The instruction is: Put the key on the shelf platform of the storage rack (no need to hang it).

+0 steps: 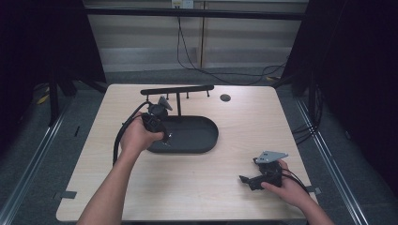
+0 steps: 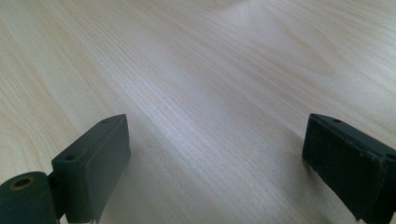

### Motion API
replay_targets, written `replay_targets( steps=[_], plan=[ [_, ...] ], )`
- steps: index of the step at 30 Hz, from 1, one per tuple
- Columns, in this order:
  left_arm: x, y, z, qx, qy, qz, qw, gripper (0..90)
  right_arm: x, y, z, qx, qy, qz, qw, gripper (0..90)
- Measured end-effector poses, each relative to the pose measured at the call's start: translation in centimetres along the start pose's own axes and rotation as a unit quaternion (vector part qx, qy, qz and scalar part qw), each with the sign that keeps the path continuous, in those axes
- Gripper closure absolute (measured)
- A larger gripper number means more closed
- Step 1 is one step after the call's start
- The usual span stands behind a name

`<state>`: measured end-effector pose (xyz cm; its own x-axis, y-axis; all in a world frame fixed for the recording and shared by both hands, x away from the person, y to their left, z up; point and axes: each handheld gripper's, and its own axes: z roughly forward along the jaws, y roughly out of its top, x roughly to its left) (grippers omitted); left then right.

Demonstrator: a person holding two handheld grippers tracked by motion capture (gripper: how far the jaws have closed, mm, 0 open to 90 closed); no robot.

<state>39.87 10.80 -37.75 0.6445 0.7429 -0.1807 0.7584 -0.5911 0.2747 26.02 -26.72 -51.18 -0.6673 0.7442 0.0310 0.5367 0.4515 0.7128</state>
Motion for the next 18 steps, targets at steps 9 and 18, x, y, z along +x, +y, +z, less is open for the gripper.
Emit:
replay_targets(
  steps=[9, 18],
  plan=[
    [0.1, 0.5, 0.5, -0.005, -0.002, -0.004, 1.0000, 83.6, 0.0, 0.0, 0.0, 0.000, 0.000, 0.000, 1.0000, 7.1],
    [-0.1, 0.9, 1.2, -0.008, 0.001, -0.003, 1.0000, 83.6, 0.0, 0.0, 0.0, 0.000, 0.000, 0.000, 1.0000, 7.1]
  ],
)
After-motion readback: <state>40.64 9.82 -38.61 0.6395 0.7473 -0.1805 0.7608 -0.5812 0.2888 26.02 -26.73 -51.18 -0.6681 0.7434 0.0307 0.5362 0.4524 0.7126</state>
